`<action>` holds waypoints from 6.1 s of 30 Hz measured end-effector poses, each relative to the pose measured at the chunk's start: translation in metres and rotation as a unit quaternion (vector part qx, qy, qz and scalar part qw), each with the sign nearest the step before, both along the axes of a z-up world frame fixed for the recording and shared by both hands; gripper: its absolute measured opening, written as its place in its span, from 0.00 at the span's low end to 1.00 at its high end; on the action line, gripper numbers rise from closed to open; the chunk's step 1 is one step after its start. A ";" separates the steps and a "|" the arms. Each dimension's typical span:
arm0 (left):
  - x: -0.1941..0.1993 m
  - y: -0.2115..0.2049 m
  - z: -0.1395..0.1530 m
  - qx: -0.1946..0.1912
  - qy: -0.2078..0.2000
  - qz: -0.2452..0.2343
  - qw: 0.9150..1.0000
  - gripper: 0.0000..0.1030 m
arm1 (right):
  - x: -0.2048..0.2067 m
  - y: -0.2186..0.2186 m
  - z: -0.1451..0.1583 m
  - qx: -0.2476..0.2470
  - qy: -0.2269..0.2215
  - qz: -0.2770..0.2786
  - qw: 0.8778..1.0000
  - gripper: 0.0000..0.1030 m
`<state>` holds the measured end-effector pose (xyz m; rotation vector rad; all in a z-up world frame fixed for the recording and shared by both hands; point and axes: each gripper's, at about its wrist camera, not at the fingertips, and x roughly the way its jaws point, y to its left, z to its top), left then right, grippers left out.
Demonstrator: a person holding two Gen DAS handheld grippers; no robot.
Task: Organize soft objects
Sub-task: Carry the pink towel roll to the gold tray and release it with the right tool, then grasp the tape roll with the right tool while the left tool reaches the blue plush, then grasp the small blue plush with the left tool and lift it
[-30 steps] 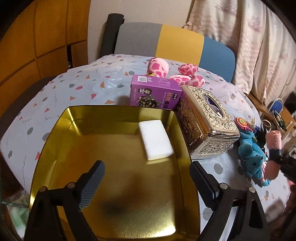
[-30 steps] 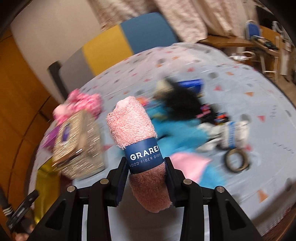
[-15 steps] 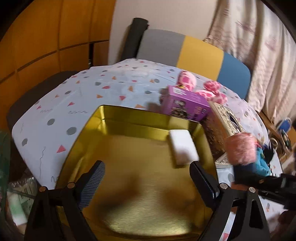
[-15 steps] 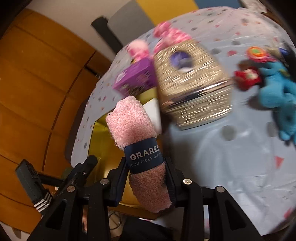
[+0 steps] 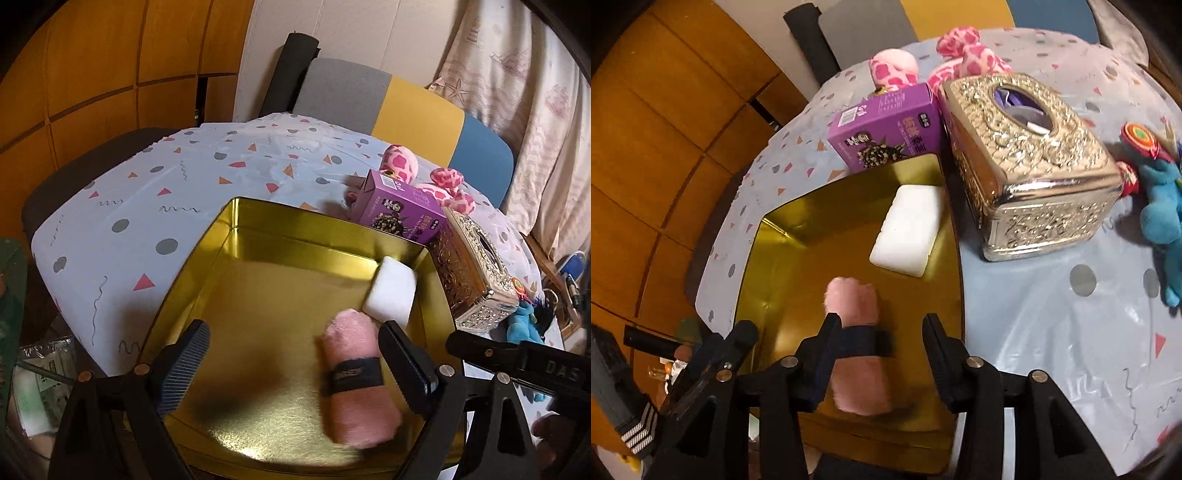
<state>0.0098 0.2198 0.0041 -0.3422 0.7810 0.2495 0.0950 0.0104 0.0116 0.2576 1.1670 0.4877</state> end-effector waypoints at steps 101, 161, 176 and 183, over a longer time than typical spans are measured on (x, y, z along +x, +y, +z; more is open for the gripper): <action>0.113 -0.344 -0.041 -0.134 0.140 -0.348 0.917 0.90 | 0.012 -0.417 -0.026 -0.127 0.070 -0.257 0.956 0.49; 0.075 -0.272 -0.065 -0.038 0.122 -0.344 0.930 0.67 | 0.056 -0.288 -0.070 -0.152 0.085 -0.117 0.978 0.50; 0.055 -0.258 -0.019 -0.019 0.042 -0.355 0.934 0.56 | 0.057 -0.263 -0.076 -0.195 0.063 -0.101 0.974 0.49; 0.052 -0.186 0.034 -0.044 -0.014 -0.294 0.955 0.56 | 0.055 -0.252 -0.077 -0.203 0.057 -0.098 0.973 0.49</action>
